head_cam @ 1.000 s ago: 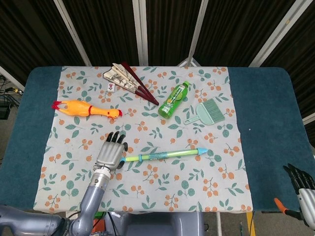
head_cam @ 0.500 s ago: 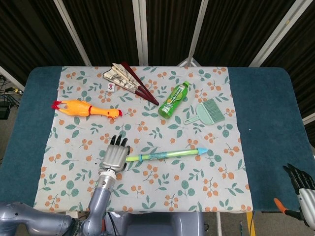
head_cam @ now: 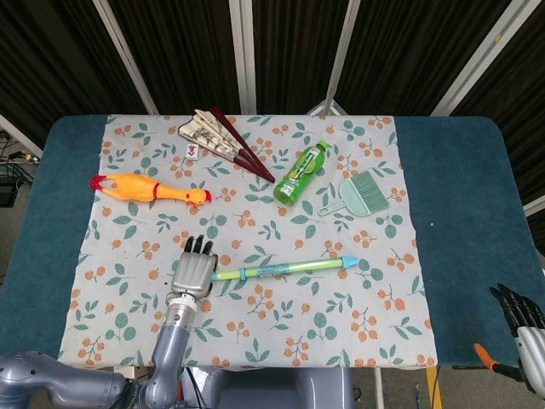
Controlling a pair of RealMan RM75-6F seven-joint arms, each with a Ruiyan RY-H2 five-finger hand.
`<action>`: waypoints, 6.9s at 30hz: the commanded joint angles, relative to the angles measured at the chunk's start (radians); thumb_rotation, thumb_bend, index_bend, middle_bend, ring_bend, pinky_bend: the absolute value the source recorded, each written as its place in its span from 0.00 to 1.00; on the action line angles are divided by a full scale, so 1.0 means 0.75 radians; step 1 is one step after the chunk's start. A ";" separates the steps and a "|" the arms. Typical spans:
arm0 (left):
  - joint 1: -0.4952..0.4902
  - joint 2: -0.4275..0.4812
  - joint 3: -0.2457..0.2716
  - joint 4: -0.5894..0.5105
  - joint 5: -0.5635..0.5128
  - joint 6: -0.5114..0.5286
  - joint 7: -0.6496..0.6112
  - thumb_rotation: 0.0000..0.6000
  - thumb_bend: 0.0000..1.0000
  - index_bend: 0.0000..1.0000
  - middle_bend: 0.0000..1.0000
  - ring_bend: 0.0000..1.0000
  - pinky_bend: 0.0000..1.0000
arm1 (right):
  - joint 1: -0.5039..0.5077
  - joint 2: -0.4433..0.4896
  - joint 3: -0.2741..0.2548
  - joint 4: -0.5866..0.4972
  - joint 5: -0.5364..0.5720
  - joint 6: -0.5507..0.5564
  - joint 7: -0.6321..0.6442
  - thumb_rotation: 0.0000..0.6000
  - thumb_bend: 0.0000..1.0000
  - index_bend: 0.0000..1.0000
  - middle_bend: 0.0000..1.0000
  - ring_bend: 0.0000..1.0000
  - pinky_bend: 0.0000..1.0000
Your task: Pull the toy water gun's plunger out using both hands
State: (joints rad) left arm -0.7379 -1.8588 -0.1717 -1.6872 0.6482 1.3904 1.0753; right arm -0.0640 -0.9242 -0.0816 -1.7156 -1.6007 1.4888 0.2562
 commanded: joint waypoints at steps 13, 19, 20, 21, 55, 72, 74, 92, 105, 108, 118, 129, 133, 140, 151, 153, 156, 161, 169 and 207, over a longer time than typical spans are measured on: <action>0.028 0.075 0.003 0.008 0.020 -0.004 -0.052 1.00 0.48 0.58 0.15 0.00 0.06 | -0.003 -0.004 0.003 -0.002 0.005 0.006 -0.010 1.00 0.31 0.00 0.00 0.00 0.00; 0.044 0.146 0.004 -0.016 0.031 -0.027 -0.089 1.00 0.48 0.59 0.16 0.00 0.06 | 0.029 0.017 0.005 -0.055 0.029 -0.061 -0.010 1.00 0.31 0.00 0.00 0.00 0.00; 0.045 0.156 0.005 -0.021 0.033 -0.032 -0.094 1.00 0.48 0.59 0.16 0.00 0.06 | 0.044 0.025 0.006 -0.076 0.034 -0.088 -0.013 1.00 0.31 0.00 0.00 0.00 0.00; 0.048 0.167 0.008 -0.029 0.036 -0.036 -0.099 1.00 0.48 0.59 0.16 0.00 0.06 | 0.072 0.036 0.013 -0.109 0.043 -0.130 -0.021 1.00 0.31 0.00 0.00 0.00 0.00; 0.028 0.169 0.012 -0.193 0.040 0.042 -0.058 1.00 0.48 0.59 0.16 0.00 0.06 | 0.748 -0.472 0.281 -0.438 0.981 -0.530 -1.087 1.00 0.31 0.02 0.00 0.00 0.00; 0.017 0.182 0.003 -0.239 0.034 0.064 -0.051 1.00 0.48 0.59 0.16 0.00 0.06 | 0.840 -0.692 0.259 -0.292 1.144 -0.414 -1.219 1.00 0.31 0.26 0.00 0.00 0.00; 0.017 0.183 0.004 -0.241 0.032 0.064 -0.051 1.00 0.48 0.59 0.16 0.00 0.06 | 0.843 -0.700 0.254 -0.284 1.155 -0.413 -1.221 1.00 0.31 0.30 0.00 0.00 0.00; 0.010 0.165 0.026 -0.248 0.043 0.071 -0.050 1.00 0.48 0.59 0.16 0.00 0.06 | 0.862 -0.760 0.238 -0.221 1.178 -0.391 -1.205 1.00 0.31 0.43 0.01 0.00 0.00; 0.009 0.166 0.030 -0.256 0.043 0.069 -0.056 1.00 0.48 0.59 0.16 0.00 0.06 | 0.872 -0.799 0.234 -0.168 1.201 -0.388 -1.203 1.00 0.31 0.47 0.01 0.00 0.00; 0.009 0.171 0.030 -0.259 0.046 0.068 -0.058 1.00 0.48 0.59 0.16 0.00 0.06 | 0.874 -0.805 0.238 -0.160 1.209 -0.387 -1.202 1.00 0.31 0.53 0.02 0.00 0.00; 0.015 0.189 0.035 -0.259 0.039 0.057 -0.075 1.00 0.48 0.59 0.16 0.00 0.06 | 0.883 -0.804 0.251 -0.160 1.215 -0.371 -1.211 1.00 0.33 0.62 0.04 0.00 0.00; 0.033 0.231 0.064 -0.299 0.056 0.054 -0.094 1.00 0.48 0.59 0.16 0.00 0.06 | 0.893 -0.761 0.278 -0.167 1.242 -0.353 -1.223 1.00 0.33 0.62 0.04 0.00 0.00; 0.038 0.249 0.066 -0.312 0.057 0.053 -0.102 1.00 0.48 0.59 0.16 0.00 0.06 | 0.892 -0.735 0.282 -0.164 1.252 -0.348 -1.226 1.00 0.33 0.62 0.04 0.00 0.00; 0.055 0.297 0.079 -0.331 0.054 0.039 -0.130 1.00 0.48 0.60 0.16 0.00 0.06 | 0.888 -0.679 0.292 -0.161 1.267 -0.345 -1.220 1.00 0.33 0.62 0.04 0.00 0.00; 0.083 0.418 0.095 -0.352 0.072 0.006 -0.195 1.00 0.48 0.60 0.16 0.00 0.06 | 0.886 -0.623 0.298 -0.170 1.278 -0.337 -1.222 1.00 0.33 0.62 0.04 0.00 0.00; 0.088 0.441 0.095 -0.353 0.076 -0.001 -0.212 1.00 0.48 0.60 0.16 0.00 0.06 | 0.887 -0.616 0.298 -0.171 1.281 -0.334 -1.226 1.00 0.33 0.62 0.04 0.00 0.00; 0.094 0.471 0.095 -0.354 0.080 -0.014 -0.233 1.00 0.48 0.61 0.16 0.00 0.06 | 0.888 -0.608 0.298 -0.168 1.290 -0.331 -1.233 1.00 0.33 0.62 0.04 0.00 0.00; 0.105 0.524 0.100 -0.343 0.085 -0.036 -0.268 1.00 0.48 0.61 0.16 0.00 0.06 | 0.890 -0.597 0.298 -0.157 1.312 -0.325 -1.244 1.00 0.33 0.62 0.04 0.00 0.00; 0.124 0.583 0.102 -0.302 0.077 -0.075 -0.328 1.00 0.48 0.61 0.16 0.00 0.06 | 0.887 -0.590 0.292 -0.144 1.319 -0.319 -1.250 1.00 0.33 0.62 0.04 0.00 0.00; 0.195 0.716 0.160 -0.227 0.139 -0.158 -0.449 1.00 0.48 0.61 0.16 0.00 0.06 | 0.868 -0.541 0.301 -0.059 1.342 -0.333 -1.246 1.00 0.33 0.62 0.04 0.00 0.00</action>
State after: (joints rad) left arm -0.5919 -1.3215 -0.0513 -1.8570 0.7527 1.2714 0.7387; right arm 0.5875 -1.3303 0.1438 -1.7609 -0.5956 1.2403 -0.6788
